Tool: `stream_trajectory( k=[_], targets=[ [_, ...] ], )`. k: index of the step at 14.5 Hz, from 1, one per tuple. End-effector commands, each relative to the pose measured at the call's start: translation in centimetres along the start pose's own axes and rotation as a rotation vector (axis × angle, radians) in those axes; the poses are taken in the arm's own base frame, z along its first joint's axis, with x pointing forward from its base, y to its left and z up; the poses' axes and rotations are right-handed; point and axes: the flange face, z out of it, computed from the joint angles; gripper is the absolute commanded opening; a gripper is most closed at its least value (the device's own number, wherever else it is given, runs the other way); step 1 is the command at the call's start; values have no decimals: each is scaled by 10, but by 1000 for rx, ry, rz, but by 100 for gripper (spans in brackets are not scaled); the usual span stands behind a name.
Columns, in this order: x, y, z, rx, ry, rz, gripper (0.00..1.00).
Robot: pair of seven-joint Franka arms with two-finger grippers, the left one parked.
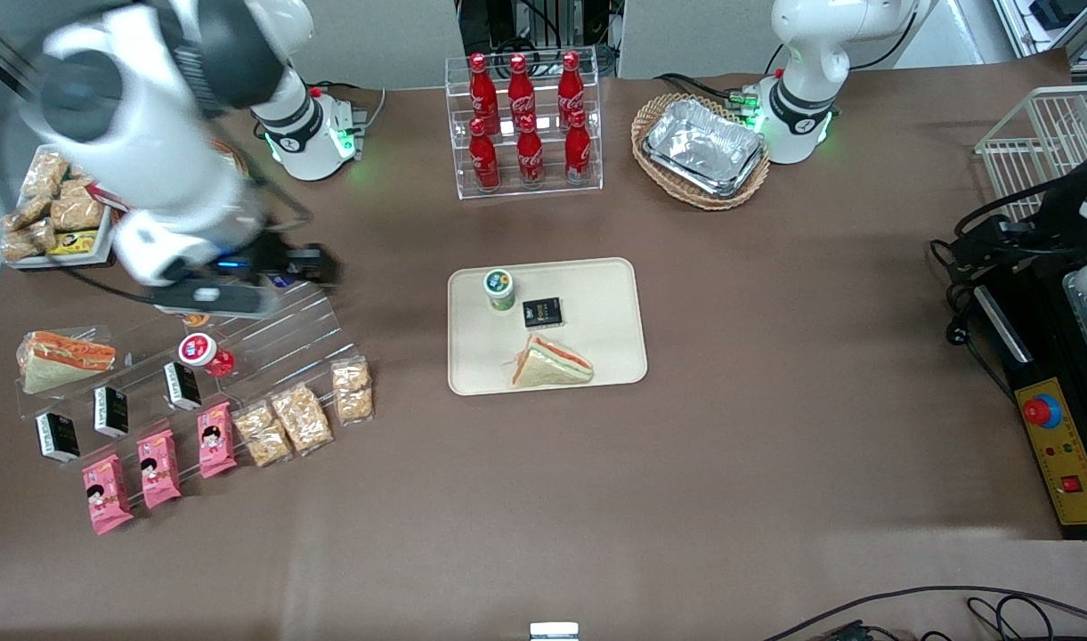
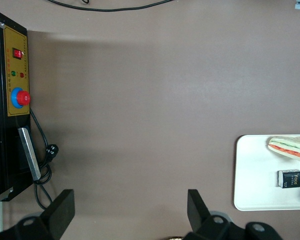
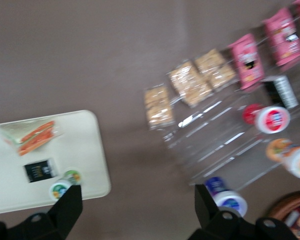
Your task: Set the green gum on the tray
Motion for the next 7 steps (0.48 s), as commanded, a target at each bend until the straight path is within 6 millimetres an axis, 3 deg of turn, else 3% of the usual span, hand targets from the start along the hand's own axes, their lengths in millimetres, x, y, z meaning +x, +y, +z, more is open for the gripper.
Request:
stream_trajectory(
  k=[1, 2, 4, 7],
  targets=[
    [17, 108, -25, -12, 0, -44, 100],
    [22, 141, -29, -6, 7, -62, 100],
    [31, 176, -36, -4, 24, -89, 100],
    [34, 190, -37, -7, 24, -79, 100]
  ],
)
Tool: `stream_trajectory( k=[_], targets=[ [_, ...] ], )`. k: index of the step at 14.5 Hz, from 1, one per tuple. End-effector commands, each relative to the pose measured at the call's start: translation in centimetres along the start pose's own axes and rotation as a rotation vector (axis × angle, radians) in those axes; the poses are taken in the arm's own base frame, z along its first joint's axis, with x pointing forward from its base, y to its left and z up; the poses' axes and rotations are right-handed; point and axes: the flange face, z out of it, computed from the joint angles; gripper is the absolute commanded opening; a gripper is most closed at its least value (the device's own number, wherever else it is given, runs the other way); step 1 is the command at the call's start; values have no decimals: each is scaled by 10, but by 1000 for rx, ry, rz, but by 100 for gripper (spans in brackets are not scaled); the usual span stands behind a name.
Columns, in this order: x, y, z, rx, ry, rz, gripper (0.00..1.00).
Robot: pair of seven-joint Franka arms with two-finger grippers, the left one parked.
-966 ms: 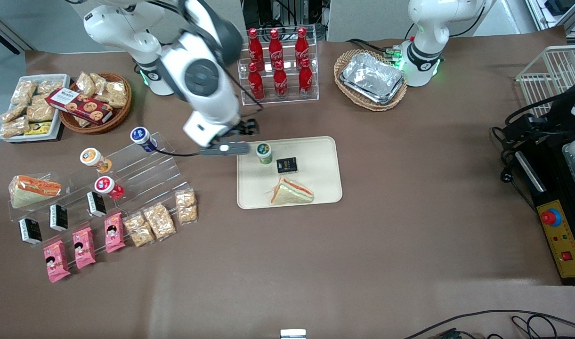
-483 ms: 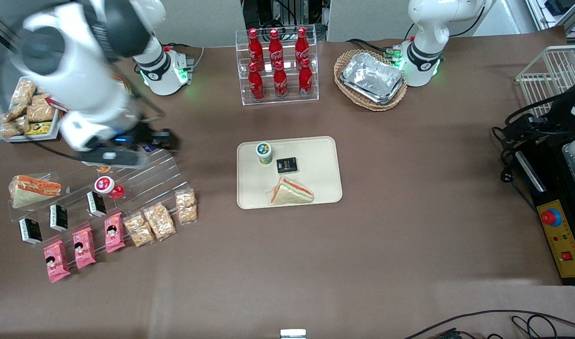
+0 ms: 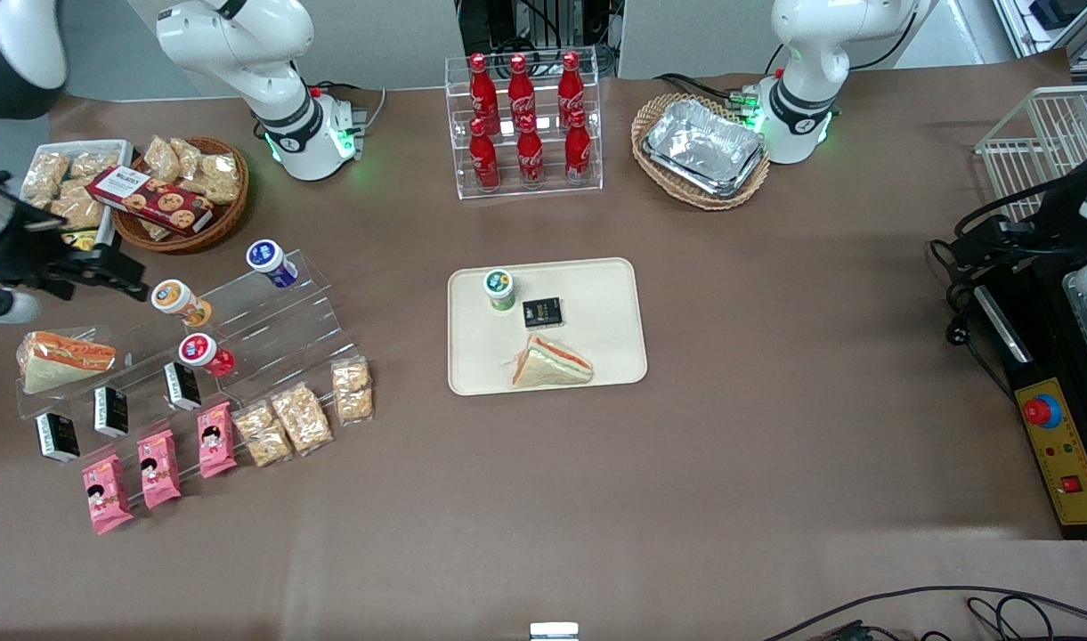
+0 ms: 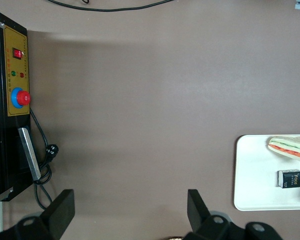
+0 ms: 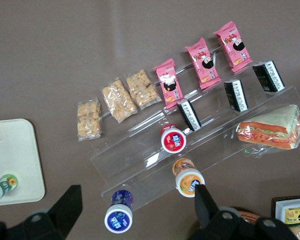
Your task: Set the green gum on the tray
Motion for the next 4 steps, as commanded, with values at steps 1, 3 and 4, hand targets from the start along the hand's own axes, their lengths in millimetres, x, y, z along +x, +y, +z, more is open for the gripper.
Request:
stream_trajectory(
  k=[1, 3, 4],
  targets=[
    [1, 0, -11, -8, 8, -16, 100],
    [0, 10, -12, -5, 8, 3, 100],
    [0, 11, -13, -5, 6, 6, 100]
  ],
)
